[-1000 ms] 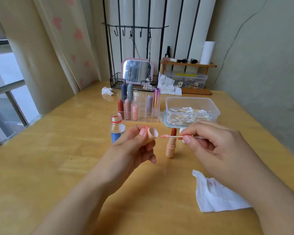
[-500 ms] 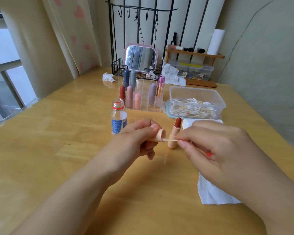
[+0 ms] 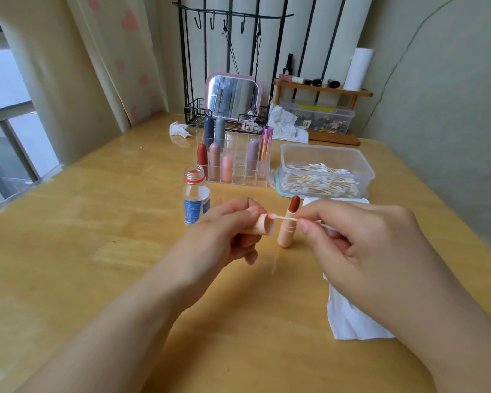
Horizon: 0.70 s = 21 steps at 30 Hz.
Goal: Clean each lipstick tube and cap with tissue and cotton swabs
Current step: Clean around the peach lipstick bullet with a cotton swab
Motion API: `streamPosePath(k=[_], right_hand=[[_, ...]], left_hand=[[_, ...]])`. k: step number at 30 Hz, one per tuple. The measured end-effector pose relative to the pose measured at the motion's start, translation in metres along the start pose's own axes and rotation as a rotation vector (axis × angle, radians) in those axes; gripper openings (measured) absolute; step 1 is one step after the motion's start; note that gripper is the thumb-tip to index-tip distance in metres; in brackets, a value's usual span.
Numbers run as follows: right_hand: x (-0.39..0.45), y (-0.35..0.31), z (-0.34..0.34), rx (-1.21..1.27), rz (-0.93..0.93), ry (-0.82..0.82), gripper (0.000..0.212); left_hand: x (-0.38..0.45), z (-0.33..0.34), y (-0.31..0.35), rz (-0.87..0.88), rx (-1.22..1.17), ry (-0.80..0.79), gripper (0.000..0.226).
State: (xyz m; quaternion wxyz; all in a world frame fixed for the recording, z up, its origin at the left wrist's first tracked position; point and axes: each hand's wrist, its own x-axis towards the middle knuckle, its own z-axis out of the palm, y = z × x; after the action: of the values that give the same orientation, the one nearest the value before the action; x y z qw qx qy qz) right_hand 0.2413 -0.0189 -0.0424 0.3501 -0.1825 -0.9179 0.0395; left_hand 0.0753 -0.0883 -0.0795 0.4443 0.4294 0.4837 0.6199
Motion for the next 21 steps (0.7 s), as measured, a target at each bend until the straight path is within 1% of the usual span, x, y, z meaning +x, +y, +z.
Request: streamPosePath(k=[2,4,5,7,10,13,15,17,19,21], right_hand=[[-0.001,-0.002,0.001,0.013,-0.072,-0.061,0.017],[-0.002,0.000,-0.001,0.022,-0.077,-0.106,0.018],[-0.001,0.002,-0.002,0.026,-0.046,-0.107,0.017],[0.000,0.004,-0.004,0.014,0.010,-0.054,0.013],[0.000,-0.002,-0.002,-0.033,0.023,0.036,0.009],[0.000,-0.006,0.002,-0.077,-0.040,-0.026,0.014],[-0.001,-0.005,0.002,-0.034,-0.069,-0.064,0.016],[0.000,-0.004,0.001,-0.009,-0.032,-0.036,0.014],[0.001,-0.002,0.003,-0.036,0.030,-0.022,0.010],[0.000,-0.002,0.005,-0.041,0.081,-0.103,0.009]], left_hand=[[0.000,-0.001,0.000,0.003,-0.011,-0.006,0.023],[-0.001,0.000,0.000,0.001,-0.015,-0.012,0.023],[-0.001,0.000,0.000,0.000,-0.015,-0.016,0.023],[-0.002,0.001,0.001,-0.001,-0.012,-0.022,0.024],[-0.002,0.001,0.002,-0.008,-0.018,-0.018,0.024],[-0.001,0.000,0.000,-0.007,-0.018,-0.004,0.022],[-0.002,0.002,-0.001,-0.013,0.001,0.000,0.021],[-0.002,0.003,-0.001,-0.018,0.006,-0.002,0.021],[-0.001,0.002,-0.001,-0.017,-0.002,0.010,0.022],[-0.001,0.000,-0.002,-0.024,0.012,0.039,0.022]])
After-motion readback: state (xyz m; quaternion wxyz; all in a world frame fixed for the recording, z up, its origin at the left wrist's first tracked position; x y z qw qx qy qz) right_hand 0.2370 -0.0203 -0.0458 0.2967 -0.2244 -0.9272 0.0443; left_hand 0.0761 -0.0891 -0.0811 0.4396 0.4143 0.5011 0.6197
